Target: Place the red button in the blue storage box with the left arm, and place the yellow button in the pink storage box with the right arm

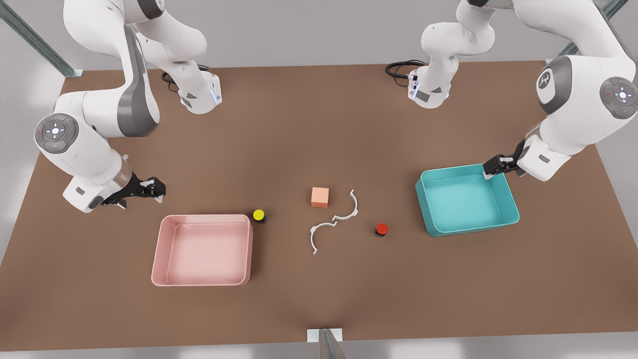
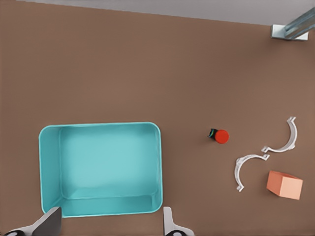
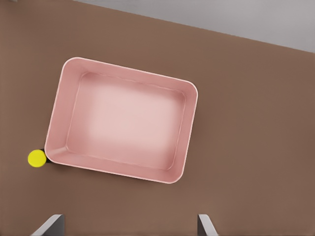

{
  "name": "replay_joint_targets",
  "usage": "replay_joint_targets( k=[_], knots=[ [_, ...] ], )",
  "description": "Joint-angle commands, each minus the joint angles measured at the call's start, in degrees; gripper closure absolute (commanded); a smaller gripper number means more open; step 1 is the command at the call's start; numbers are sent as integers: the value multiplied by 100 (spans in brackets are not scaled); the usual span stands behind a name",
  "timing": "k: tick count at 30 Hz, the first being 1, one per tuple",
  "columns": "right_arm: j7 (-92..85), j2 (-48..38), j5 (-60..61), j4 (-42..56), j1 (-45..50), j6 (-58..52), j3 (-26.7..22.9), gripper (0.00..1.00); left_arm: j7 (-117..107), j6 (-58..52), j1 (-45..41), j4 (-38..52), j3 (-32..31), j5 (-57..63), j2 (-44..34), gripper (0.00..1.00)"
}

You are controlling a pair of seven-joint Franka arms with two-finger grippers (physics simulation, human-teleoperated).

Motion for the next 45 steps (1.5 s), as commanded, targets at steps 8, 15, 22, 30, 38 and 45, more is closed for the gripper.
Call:
replay_joint_targets(
  k=[8,15,22,30,38,45],
  knots=[
    [-5871,567,128,179,115,1237,1811,0,662,1686,-1404,14,-10,13,1361,0],
    [-6894,787,383,196,71,1237,1758,0,662,3259,-1738,67,-19,-5,2574,0],
    [-7500,1367,110,170,809,2045,1829,0,654,4042,-2028,-716,-27,-198,2794,0],
    [-7307,2360,-1235,293,1687,1905,1741,0,662,4244,-2037,-804,-19,-189,3330,0],
    [-5954,2984,-1657,917,1714,911,1714,0,654,4367,-2099,-698,-27,-172,3664,0],
    [-5909,3133,-1727,768,1503,982,1732,0,627,4490,-2099,-689,-27,-233,3726,39]
  ],
)
